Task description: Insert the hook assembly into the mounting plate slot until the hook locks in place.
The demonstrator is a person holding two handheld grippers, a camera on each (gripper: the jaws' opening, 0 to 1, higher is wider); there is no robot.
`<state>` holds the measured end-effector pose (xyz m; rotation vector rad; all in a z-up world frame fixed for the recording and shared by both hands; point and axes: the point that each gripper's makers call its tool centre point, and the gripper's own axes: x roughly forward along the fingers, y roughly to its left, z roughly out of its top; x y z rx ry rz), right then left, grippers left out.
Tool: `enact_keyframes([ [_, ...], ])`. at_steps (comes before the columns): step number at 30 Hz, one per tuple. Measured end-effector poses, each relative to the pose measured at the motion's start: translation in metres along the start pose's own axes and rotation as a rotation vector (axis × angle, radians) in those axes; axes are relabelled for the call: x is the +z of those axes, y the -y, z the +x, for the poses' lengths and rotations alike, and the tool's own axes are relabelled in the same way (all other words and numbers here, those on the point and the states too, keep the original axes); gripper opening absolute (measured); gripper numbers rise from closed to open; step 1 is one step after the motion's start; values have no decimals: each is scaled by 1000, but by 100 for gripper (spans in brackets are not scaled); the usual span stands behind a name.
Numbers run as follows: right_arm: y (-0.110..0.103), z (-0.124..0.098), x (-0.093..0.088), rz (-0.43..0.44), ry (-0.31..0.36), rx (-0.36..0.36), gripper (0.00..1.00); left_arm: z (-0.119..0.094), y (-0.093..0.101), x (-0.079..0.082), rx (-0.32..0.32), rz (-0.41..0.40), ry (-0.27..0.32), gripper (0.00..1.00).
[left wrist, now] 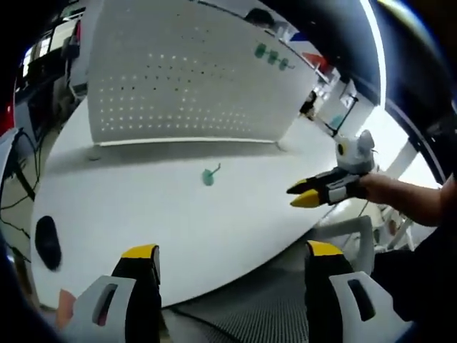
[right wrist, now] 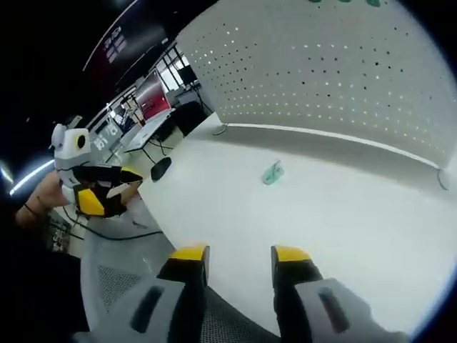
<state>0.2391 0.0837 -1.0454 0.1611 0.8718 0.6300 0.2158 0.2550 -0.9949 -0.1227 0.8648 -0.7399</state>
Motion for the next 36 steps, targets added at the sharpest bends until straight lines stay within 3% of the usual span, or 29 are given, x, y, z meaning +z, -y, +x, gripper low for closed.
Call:
enact_keyframes([
  [11,12,47,18,51,-43,26,31,5,8,2,-37,-6,-3,84],
  [21,18,99,43,53,-127,49,30,8,2,6,-45,-32,16,84],
  [28,32,121,61,61,-127,-9,27,6,-9,4,-31,-52,19,84],
  [36,50,137,73,136,-117,-55,23,7,-15,2,-26,-77,24,83],
])
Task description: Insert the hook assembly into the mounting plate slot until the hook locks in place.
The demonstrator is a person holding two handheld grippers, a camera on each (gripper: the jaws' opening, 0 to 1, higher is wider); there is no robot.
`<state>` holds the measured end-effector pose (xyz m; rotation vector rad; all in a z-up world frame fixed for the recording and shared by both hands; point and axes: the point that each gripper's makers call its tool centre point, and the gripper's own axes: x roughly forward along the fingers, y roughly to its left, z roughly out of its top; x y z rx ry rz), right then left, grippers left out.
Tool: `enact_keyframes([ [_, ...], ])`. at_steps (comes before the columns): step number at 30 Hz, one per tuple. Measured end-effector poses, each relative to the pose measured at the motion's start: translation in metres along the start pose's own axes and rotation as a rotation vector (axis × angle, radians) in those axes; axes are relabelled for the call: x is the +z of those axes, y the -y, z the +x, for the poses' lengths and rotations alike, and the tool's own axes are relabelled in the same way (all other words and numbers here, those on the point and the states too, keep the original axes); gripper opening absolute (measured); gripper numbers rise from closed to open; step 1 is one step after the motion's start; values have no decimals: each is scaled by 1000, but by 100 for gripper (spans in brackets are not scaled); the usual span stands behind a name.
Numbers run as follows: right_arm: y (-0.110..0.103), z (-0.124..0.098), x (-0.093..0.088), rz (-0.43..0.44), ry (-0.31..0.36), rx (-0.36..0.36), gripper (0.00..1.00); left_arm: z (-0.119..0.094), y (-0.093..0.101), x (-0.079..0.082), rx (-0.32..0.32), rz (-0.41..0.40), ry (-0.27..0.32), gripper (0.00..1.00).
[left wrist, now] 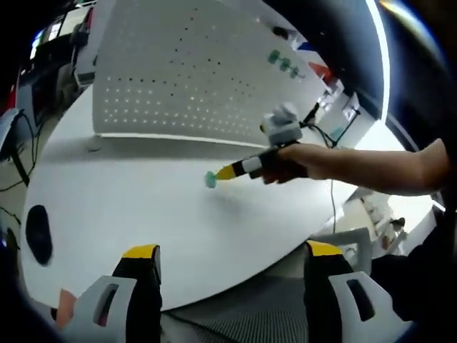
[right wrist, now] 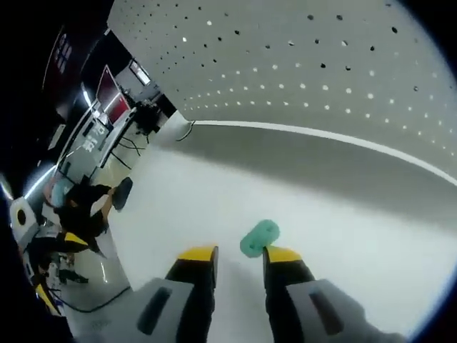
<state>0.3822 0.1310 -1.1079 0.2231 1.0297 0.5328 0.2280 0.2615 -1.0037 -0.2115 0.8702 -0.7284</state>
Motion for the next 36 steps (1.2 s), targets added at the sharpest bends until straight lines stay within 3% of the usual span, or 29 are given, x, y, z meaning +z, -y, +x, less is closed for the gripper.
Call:
enact_keyframes([
  [13,16,13,6,26,-71,-76,8,0,-5,4,7,-15,17,81],
  [16,17,13,5,-41,-88,-89,5,-1,-6,5,7,-18,19,80],
  [27,8,12,2,-29,-88,-78,0,-6,-14,7,40,-16,38,84],
  [36,10,1,11,-15,-35,-81,0,-7,-9,12,35,0,47,83],
])
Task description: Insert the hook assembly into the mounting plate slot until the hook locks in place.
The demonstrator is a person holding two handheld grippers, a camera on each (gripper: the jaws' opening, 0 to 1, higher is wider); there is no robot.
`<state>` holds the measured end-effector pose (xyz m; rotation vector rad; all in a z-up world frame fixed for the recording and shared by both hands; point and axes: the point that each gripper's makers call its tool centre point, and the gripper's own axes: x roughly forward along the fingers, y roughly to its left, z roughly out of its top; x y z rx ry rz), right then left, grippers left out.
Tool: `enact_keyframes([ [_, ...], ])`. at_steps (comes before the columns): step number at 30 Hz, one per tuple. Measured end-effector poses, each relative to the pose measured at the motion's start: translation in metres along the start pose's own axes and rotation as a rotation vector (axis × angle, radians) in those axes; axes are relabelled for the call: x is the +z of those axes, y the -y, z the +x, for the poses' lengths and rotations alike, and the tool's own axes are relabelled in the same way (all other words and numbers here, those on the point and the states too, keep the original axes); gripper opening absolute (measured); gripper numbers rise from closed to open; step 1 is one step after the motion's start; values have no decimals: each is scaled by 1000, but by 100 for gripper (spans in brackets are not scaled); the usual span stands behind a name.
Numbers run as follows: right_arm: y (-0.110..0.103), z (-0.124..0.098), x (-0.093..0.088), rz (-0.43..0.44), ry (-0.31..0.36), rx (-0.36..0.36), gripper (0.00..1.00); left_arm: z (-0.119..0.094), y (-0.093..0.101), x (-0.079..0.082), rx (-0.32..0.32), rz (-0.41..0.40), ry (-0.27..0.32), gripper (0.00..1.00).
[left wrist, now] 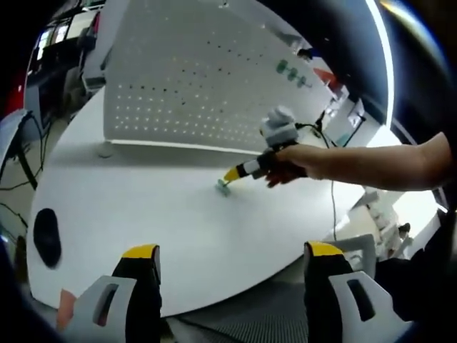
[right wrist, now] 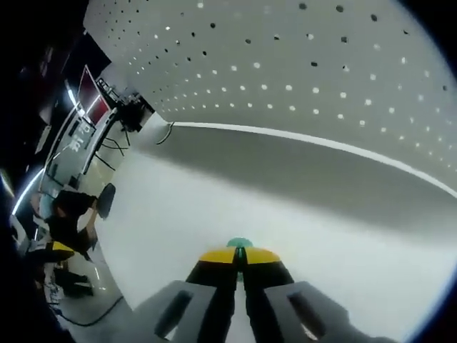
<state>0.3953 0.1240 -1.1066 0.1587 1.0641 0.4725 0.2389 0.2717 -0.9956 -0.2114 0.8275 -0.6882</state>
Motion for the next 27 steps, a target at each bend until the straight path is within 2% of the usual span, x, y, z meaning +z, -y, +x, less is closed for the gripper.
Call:
enact_keyframes([
  [4,-3,-10,10,-4,45,5,0,-2,4,4,-3,7,8,83],
  [8,-8,-23,25,3,122,15,0,-4,6,8,-4,19,16,83],
  [16,-29,-60,45,-8,258,37,0,-8,7,25,-1,42,54,83],
  [18,-32,-71,53,-4,313,37,0,-10,8,29,1,42,72,83],
  [27,-45,-112,62,19,430,56,0,-12,15,39,-10,46,95,81],
])
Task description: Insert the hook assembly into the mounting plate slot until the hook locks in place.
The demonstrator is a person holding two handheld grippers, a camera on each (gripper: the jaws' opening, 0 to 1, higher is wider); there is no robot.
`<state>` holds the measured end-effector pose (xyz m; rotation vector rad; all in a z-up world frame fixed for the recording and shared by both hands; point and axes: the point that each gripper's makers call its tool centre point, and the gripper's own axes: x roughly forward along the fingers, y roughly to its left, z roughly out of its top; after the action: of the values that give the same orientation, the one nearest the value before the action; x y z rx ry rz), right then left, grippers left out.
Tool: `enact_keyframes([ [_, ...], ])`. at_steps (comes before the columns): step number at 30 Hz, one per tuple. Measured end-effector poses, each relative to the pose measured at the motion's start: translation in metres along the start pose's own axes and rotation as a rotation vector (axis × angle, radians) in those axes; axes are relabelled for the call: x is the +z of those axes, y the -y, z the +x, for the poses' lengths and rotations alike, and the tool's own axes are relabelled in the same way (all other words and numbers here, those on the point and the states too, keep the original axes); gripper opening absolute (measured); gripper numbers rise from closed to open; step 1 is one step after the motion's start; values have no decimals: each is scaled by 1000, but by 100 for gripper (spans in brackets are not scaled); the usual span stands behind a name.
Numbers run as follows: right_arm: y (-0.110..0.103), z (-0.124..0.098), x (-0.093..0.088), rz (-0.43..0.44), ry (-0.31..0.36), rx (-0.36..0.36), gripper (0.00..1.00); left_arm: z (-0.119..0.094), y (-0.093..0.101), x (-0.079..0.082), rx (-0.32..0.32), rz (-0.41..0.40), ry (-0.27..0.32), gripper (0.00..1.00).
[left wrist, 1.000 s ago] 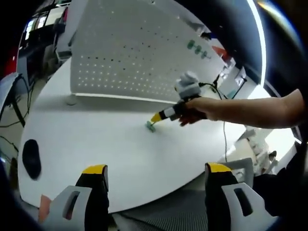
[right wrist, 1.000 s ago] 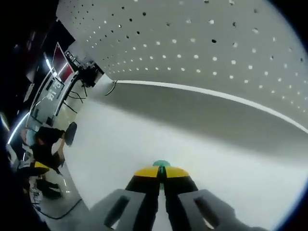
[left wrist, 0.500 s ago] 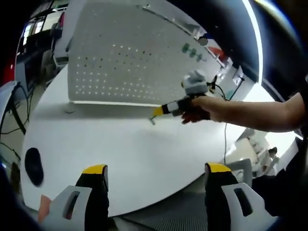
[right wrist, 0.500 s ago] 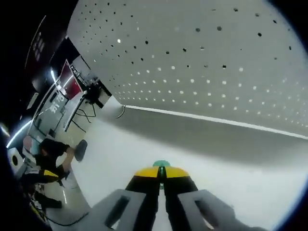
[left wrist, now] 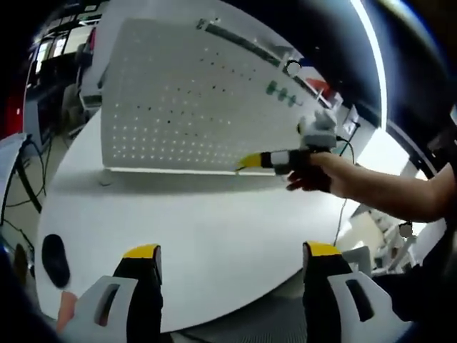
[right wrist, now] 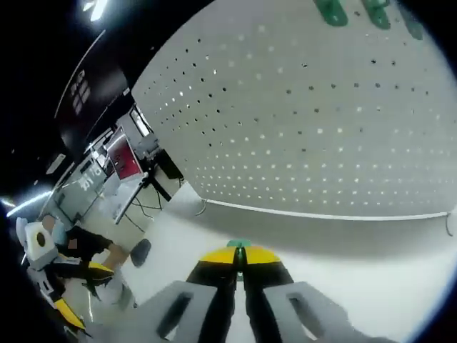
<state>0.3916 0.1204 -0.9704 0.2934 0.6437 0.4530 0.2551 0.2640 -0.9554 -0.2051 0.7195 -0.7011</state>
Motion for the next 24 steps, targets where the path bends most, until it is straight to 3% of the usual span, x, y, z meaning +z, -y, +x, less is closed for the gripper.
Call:
enact_keyframes([
  [5,-15,-24,16,21,81,24,0,-1,6,17,-20,-43,63,79],
  [9,-31,-44,26,25,142,49,0,1,6,25,-5,-9,73,77],
  [12,-44,-56,31,23,179,70,0,3,10,33,-29,-3,84,70],
  [24,-90,-89,25,58,273,143,0,19,32,48,-72,35,106,67],
])
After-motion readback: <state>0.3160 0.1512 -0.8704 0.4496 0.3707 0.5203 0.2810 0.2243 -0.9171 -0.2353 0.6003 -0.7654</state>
